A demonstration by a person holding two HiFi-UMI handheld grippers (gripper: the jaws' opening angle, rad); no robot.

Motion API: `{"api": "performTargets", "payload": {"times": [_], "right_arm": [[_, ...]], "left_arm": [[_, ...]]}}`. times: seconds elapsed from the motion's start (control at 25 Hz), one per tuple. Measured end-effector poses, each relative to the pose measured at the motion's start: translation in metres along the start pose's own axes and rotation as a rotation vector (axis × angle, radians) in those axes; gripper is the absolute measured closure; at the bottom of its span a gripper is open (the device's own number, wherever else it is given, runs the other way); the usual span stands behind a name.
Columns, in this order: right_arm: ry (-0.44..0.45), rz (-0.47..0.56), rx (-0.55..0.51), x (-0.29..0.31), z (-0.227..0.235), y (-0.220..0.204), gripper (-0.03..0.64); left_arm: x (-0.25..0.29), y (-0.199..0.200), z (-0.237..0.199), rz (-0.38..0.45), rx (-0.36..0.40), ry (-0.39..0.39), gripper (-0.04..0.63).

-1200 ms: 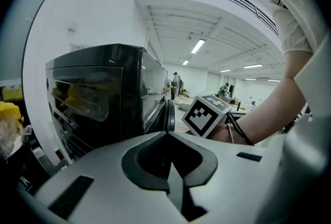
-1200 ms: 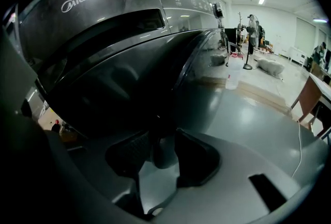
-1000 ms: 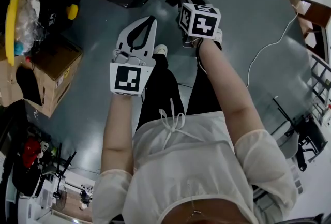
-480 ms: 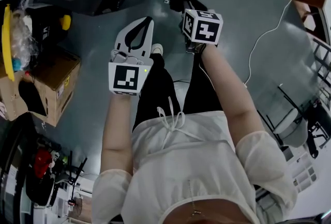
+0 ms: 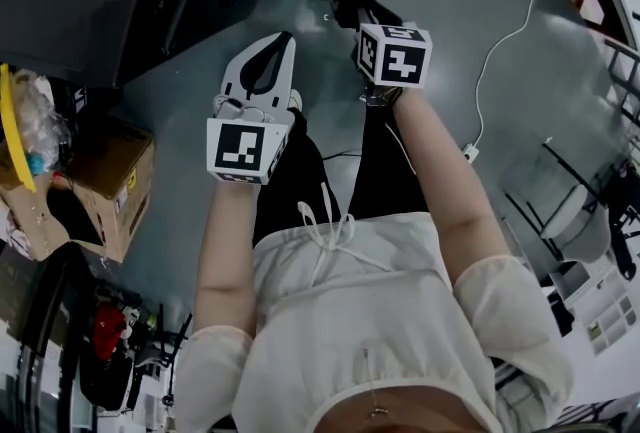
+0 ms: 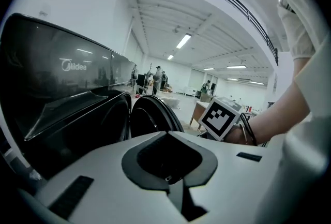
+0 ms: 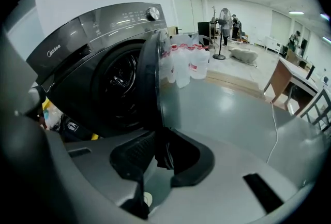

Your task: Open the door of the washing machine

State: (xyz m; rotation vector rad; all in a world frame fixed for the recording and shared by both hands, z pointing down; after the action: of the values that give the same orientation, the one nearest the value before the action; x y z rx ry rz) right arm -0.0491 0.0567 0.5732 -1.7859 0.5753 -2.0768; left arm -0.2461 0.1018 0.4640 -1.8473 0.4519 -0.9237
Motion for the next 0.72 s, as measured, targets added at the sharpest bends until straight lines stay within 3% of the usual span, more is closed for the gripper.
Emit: {"api": "performTargets", "payload": {"times": [0.36,0.6,0.72], "right_arm": [[-0.024,-0.012,-0.025,-0.003,0.096,0.019,0.535],[-0.006,-0.038,-0.047,0.0,0.155,0.044,0.526],[0.008,-0.06,-0.072,0.003,0.181,0.055,0.524]], "left_arm": [[0.073,0.023,0.046,-0.024,0.014,-0.035,0.572],[0.128,0.051,0.072,-0.019,-0.048,-0.029,0.572],[0.158,0.064,0.084,-0.015,-0.045,-0.024,0.572]]}}
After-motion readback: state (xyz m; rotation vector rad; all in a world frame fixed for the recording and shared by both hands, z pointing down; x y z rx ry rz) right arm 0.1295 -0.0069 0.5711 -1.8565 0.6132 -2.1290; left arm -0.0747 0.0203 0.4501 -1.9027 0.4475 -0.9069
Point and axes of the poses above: the fingertips, and each gripper's own axes: x forward along the fingers, z to its right, y out of its top, the point moved 7 cm from there along -x, backward along the fingers, and after that the axes turned 5 degrees about -y, right-handed, at the moved point
